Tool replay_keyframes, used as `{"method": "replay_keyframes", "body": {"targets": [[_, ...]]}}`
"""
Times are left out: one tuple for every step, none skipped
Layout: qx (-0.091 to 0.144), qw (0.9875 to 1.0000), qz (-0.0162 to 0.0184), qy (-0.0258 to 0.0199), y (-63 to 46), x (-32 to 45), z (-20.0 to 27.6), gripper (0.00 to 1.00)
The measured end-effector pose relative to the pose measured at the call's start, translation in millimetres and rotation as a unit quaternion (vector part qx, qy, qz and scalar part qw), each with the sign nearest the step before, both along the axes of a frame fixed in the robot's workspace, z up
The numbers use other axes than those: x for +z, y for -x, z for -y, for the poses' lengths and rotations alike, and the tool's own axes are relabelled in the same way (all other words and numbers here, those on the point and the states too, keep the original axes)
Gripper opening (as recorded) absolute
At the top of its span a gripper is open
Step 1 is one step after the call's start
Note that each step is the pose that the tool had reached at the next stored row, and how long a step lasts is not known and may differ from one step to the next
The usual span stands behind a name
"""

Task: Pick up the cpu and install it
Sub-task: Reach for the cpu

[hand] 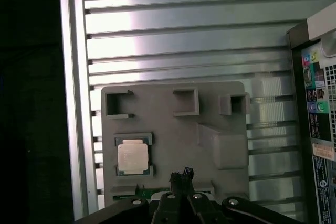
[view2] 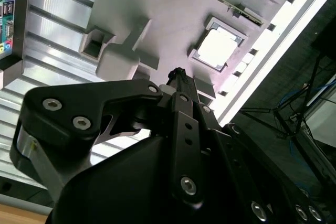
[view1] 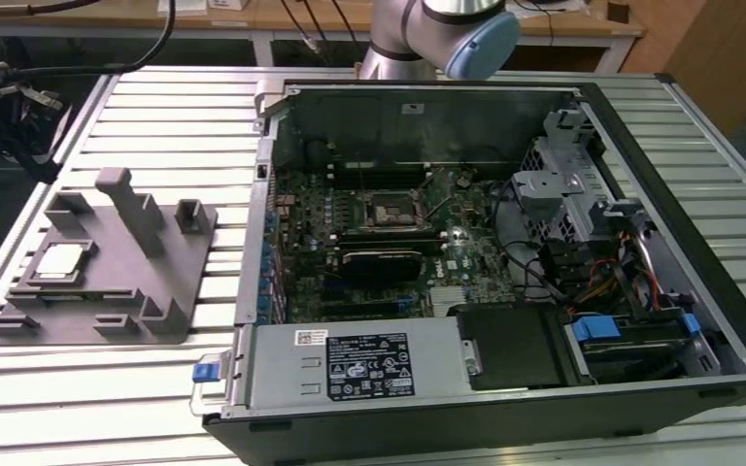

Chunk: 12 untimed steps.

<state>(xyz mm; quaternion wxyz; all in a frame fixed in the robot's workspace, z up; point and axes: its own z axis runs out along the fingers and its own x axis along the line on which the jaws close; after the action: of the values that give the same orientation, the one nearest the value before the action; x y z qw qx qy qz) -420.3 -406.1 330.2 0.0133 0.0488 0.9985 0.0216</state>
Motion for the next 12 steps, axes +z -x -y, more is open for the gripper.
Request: {"method": "replay_keyframes", "body": {"targets": [[0.0, 1.0, 0.0, 0.0, 1.2, -1.5, 0.0, 0.11], [0.0, 1.0, 0.0, 0.0, 2.6, -3.0, 0.0, 0.11], [0.0, 1.0, -0.0001, 0.0, 3.7, -4.3, 0.0, 0.11], [0.0, 1.0, 0.0, 0.0, 5.1, -5.9, 0.1, 0.11], [0.0, 1.0, 0.0, 0.0, 6.3, -7.4, 0.1, 0.11], [0.0, 1.0, 0.0, 0.0, 7.5, -8.8, 0.1, 0.11], [0.0, 1.0, 0.0, 0.0, 8.8, -10.4, 0.2, 0.11], [0.0, 1.0, 0.0, 0.0, 9.9, -11.9, 0.2, 0.11], [0.0, 1.0, 0.0, 0.0, 11.1, -13.3, 0.2, 0.11], [0.0, 1.0, 0.0001, 0.0, 12.4, -15.0, 0.2, 0.11], [0.0, 1.0, 0.0, 0.0, 13.5, -16.5, 0.3, 0.11], [0.0, 1.0, 0.0, 0.0, 14.6, -17.9, 0.3, 0.11]]}}
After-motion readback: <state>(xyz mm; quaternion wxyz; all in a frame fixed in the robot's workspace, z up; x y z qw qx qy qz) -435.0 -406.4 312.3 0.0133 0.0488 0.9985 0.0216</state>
